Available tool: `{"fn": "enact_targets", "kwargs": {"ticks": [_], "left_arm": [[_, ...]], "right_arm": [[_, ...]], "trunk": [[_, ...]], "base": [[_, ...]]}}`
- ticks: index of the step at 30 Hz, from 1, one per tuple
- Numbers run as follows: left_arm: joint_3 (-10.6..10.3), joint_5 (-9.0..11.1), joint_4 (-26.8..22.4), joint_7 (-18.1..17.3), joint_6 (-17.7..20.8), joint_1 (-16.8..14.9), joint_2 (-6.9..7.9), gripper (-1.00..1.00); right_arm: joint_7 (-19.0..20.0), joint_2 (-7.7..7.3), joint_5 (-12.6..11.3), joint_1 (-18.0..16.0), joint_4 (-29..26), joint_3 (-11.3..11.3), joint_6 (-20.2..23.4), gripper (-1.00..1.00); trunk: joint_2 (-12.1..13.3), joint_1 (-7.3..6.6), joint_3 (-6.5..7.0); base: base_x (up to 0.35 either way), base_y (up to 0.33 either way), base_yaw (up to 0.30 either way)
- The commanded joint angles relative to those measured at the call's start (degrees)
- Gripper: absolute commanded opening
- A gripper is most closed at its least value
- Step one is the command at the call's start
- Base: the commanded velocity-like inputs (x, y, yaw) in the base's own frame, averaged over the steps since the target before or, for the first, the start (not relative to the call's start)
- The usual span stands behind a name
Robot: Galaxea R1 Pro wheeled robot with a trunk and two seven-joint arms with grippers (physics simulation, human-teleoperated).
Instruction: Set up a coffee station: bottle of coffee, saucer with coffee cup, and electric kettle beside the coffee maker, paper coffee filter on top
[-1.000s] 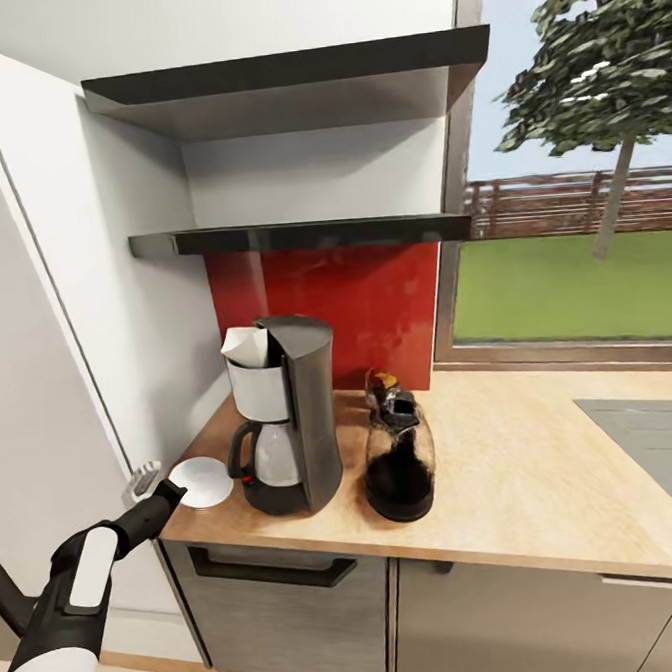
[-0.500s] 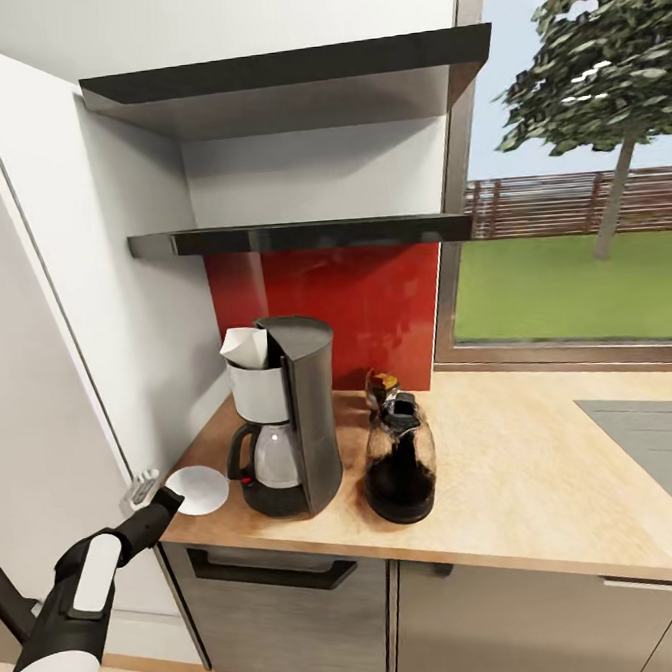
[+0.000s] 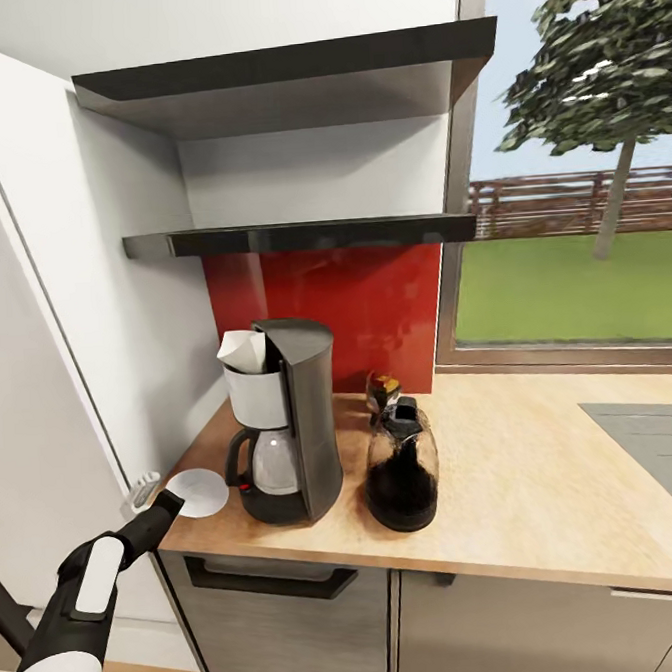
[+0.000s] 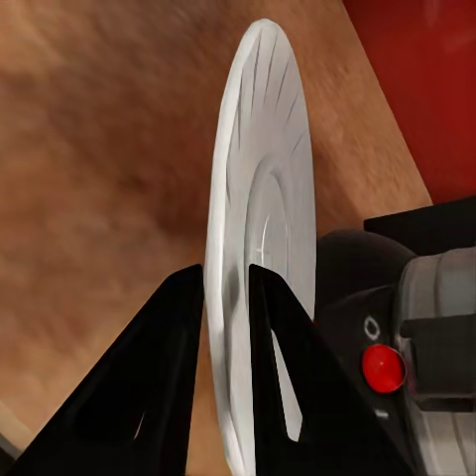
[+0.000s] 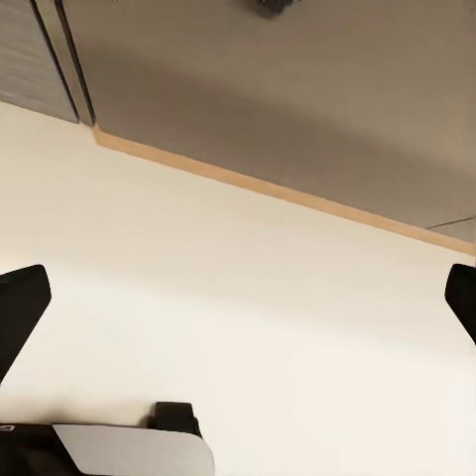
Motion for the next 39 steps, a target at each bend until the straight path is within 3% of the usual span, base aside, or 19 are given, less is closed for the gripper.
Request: {"fn": "enact_targets", "kwargs": {"ticks": [1,14,15,28,39], "left_arm": [[0.2,0.0,0.0,-0.1,0.4,-0.1,-0.02,-1.0],[0.2,0.1,0.0,-0.2,0.4,-0.1,-0.11,-1.0],[0.2,0.0,0.0,-0.2,0.4,-0.1,-0.11,1.0],[0.3,0.0,0.0,-0.1,0.6,-0.1,0.07,1.0],[0.3,0.0,0.0,-0.1,0.6,-0.1,0.07,1.0]], "right_arm": [[-0.4,-0.01,0.1,-0.1,0.1,0.3,-0.1,1.0],[-0.4,-0.01,0.1,-0.1,0.1,0.3,-0.1,1.0],[-0.4,-0.01,0.1,-0.1,0.1,0.3,-0.1,1.0],[-0.5,-0.01,0.1,-0.1,0.1,0.3,-0.1,1.0],[-0.5,-0.01,0.1,-0.1,0.1,0.3,-0.1,1.0]], "trunk": [[-0.1,0.02,-0.1],[-0.1,0.02,-0.1],[-0.1,0.02,-0.1],[-0.1,0.02,-0.1],[-0.1,0.02,-0.1]], "base": [[0.007,0.0,0.0],[0.001,0.0,0.0],[0.0,0.0,0.0],[-0.002,0.0,0.0],[-0.296,0.143,0.0]]}}
